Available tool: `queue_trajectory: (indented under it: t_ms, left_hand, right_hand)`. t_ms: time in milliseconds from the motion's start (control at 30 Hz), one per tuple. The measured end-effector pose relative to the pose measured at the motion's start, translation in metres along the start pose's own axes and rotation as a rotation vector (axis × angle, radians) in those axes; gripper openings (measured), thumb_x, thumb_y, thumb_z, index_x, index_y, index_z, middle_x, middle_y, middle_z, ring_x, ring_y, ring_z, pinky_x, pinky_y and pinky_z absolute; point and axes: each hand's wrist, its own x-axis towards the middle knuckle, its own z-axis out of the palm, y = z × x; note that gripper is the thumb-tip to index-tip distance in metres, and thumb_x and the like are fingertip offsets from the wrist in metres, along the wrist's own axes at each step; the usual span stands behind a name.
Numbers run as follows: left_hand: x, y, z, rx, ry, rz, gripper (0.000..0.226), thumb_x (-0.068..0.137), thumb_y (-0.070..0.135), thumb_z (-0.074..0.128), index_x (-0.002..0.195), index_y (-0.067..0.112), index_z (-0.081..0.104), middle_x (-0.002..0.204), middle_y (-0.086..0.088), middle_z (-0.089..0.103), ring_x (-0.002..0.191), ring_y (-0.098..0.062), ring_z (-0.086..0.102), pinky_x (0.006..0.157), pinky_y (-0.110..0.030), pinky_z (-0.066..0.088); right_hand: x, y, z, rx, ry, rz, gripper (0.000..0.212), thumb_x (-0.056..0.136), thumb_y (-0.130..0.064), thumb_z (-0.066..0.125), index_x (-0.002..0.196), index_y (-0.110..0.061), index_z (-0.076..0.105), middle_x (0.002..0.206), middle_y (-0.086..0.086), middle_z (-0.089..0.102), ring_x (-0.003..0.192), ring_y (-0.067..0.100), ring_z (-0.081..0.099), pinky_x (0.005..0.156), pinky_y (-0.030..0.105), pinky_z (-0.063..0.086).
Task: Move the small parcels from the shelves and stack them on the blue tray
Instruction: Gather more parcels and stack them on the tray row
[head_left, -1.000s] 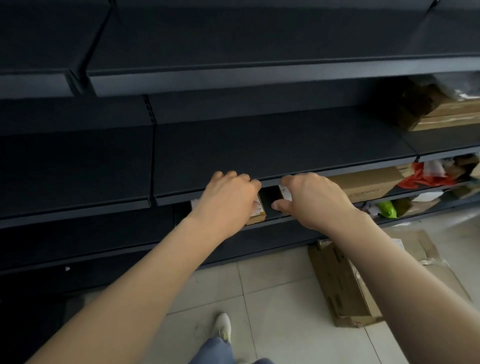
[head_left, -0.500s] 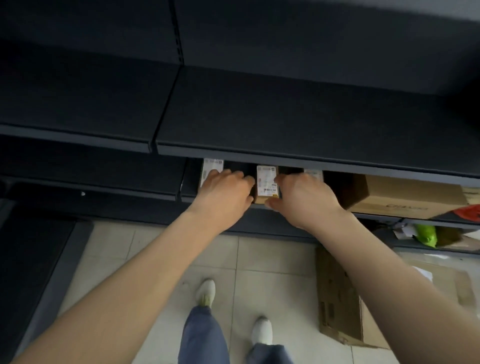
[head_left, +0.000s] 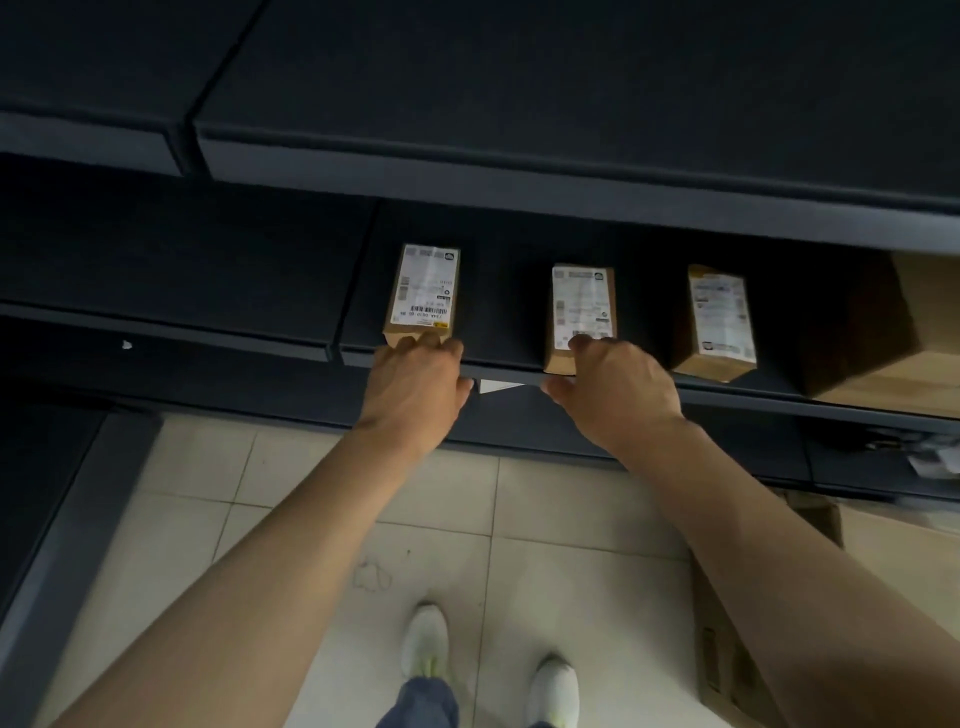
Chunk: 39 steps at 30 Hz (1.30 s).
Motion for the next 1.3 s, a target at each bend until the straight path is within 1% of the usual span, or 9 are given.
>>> queue_trajectory:
  t_ms: [167, 267, 367, 533, 733, 800, 900, 1033, 1300]
  left_hand:
    - [0.041, -0.018, 0.049, 0.041, 0.097, -0.097, 0.043, 0.091, 0.041, 0.051, 0.119, 0.008, 0.055, 0.116, -0.013, 0.057, 0.105, -0.030, 0.053, 0.085, -0.040, 0.041]
    - [0.062, -0.023, 0.068, 0.081, 0.133, -0.184, 0.060, 0.088, 0.053, 0.049, 0.125, 0.006, 0.050, 0.125, -0.017, 0.046, 0.110, -0.034, 0.043, 0.088, -0.043, 0.037]
    - [0.079, -0.025, 0.085, 0.091, 0.122, -0.243, 0.073, 0.084, 0.062, 0.048, 0.129, 0.006, 0.045, 0.130, -0.019, 0.038, 0.113, -0.035, 0.038, 0.091, -0.045, 0.035]
    - [0.099, -0.032, 0.097, -0.010, 0.149, -0.320, 0.070, 0.082, 0.059, 0.054, 0.134, 0.016, 0.036, 0.134, -0.024, 0.036, 0.114, -0.042, 0.040, 0.093, -0.049, 0.035]
    - [0.110, -0.028, 0.092, -0.156, 0.111, -0.428, 0.070, 0.079, 0.052, 0.061, 0.132, 0.017, 0.030, 0.125, -0.026, 0.042, 0.108, -0.042, 0.045, 0.087, -0.050, 0.039]
    - [0.107, -0.023, 0.086, -0.163, 0.151, -0.424, 0.070, 0.078, 0.051, 0.063, 0.131, 0.016, 0.033, 0.122, -0.024, 0.043, 0.107, -0.041, 0.045, 0.086, -0.049, 0.039]
    - [0.098, -0.012, 0.077, -0.151, 0.218, -0.381, 0.071, 0.075, 0.051, 0.063, 0.129, 0.014, 0.036, 0.119, -0.022, 0.045, 0.104, -0.038, 0.045, 0.084, -0.046, 0.038]
    - [0.084, -0.003, 0.064, -0.138, 0.248, -0.352, 0.074, 0.073, 0.054, 0.063, 0.129, 0.015, 0.036, 0.119, -0.020, 0.044, 0.105, -0.036, 0.043, 0.085, -0.045, 0.036]
    - [0.024, -0.002, 0.027, -0.164, 0.198, -0.463, 0.081, 0.069, 0.058, 0.064, 0.129, 0.013, 0.032, 0.119, -0.018, 0.042, 0.106, -0.033, 0.041, 0.087, -0.043, 0.036]
  right_hand:
    - [0.042, 0.007, 0.053, 0.012, -0.001, 0.047, 0.051, 0.092, -0.046, 0.051, 0.130, -0.011, 0.047, 0.127, 0.013, 0.052, 0.120, 0.034, 0.047, 0.091, 0.040, 0.046]
    - [0.061, 0.009, 0.072, 0.019, 0.022, 0.061, 0.058, 0.092, -0.046, 0.052, 0.137, -0.013, 0.039, 0.138, 0.013, 0.040, 0.129, 0.036, 0.036, 0.100, 0.043, 0.041]
    - [0.074, 0.010, 0.083, 0.047, 0.060, 0.073, 0.064, 0.091, -0.045, 0.054, 0.142, -0.015, 0.030, 0.144, 0.013, 0.031, 0.132, 0.035, 0.030, 0.104, 0.044, 0.038]
    - [0.093, 0.012, 0.095, 0.065, 0.090, 0.086, 0.071, 0.091, -0.046, 0.054, 0.147, -0.016, 0.022, 0.147, 0.014, 0.026, 0.135, 0.036, 0.026, 0.110, 0.046, 0.032]
    - [0.109, 0.017, 0.101, 0.058, 0.097, 0.195, 0.075, 0.090, -0.053, 0.050, 0.149, -0.021, 0.015, 0.155, 0.015, 0.006, 0.141, 0.043, 0.007, 0.112, 0.051, 0.022]
    - [0.116, 0.018, 0.101, 0.076, 0.079, 0.237, 0.077, 0.090, -0.055, 0.049, 0.149, -0.023, 0.012, 0.156, 0.014, 0.001, 0.140, 0.046, 0.008, 0.111, 0.052, 0.023]
    - [0.125, 0.020, 0.101, 0.133, 0.054, 0.290, 0.079, 0.088, -0.055, 0.052, 0.149, -0.027, 0.009, 0.155, 0.015, -0.001, 0.134, 0.047, 0.020, 0.104, 0.053, 0.031]
    - [0.127, 0.018, 0.096, 0.190, 0.066, 0.317, 0.081, 0.087, -0.047, 0.059, 0.148, -0.025, 0.010, 0.148, 0.016, 0.008, 0.123, 0.044, 0.032, 0.093, 0.049, 0.042]
    - [0.060, -0.014, 0.056, 0.131, -0.087, 0.128, 0.075, 0.088, -0.052, 0.052, 0.146, -0.028, 0.010, 0.142, 0.012, 0.012, 0.121, 0.040, 0.032, 0.094, 0.047, 0.040]
